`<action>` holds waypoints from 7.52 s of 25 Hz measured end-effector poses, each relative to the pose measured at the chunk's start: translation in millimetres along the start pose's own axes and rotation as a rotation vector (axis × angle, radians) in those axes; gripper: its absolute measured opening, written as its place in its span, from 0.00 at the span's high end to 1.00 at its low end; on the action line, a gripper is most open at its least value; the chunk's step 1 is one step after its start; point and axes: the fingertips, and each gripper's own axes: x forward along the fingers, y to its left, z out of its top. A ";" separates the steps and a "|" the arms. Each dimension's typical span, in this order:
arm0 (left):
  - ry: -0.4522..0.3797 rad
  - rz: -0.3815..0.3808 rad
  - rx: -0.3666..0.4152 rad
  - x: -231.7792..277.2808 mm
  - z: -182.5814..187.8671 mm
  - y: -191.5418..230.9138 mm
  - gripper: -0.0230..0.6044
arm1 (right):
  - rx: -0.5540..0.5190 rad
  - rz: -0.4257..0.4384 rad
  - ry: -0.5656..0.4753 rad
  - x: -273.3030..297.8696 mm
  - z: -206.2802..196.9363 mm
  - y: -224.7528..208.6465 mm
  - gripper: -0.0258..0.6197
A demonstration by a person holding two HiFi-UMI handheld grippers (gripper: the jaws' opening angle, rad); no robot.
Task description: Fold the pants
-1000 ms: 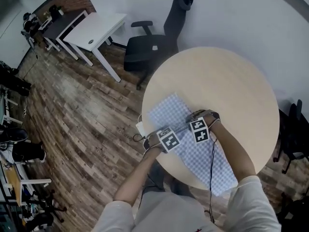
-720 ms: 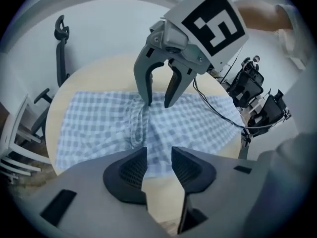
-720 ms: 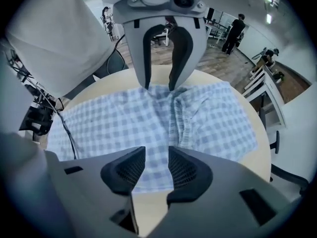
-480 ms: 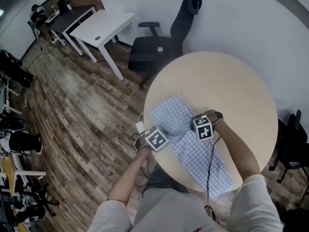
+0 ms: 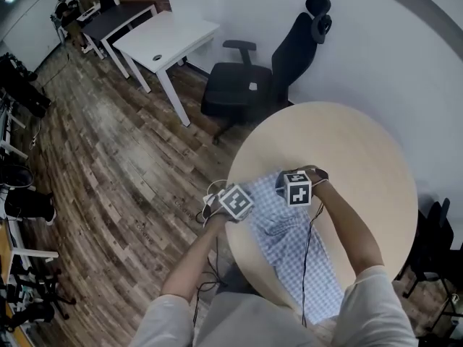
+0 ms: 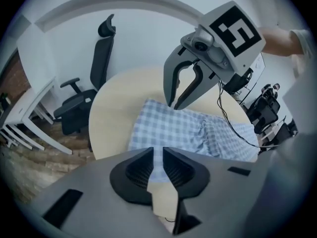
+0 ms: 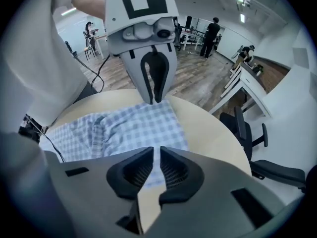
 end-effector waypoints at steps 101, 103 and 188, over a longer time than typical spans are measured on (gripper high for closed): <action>0.137 -0.400 -0.003 65.6 -16.6 -53.9 0.85 | 0.005 0.482 0.156 50.7 -77.3 42.2 0.75; 0.142 -0.403 0.009 65.0 -18.6 -48.6 0.86 | -0.012 0.475 0.155 52.0 -75.0 38.2 0.77; -0.734 0.491 -0.390 -68.6 -22.0 -365.8 0.91 | 0.920 -0.638 -0.870 -168.9 -73.2 335.1 0.92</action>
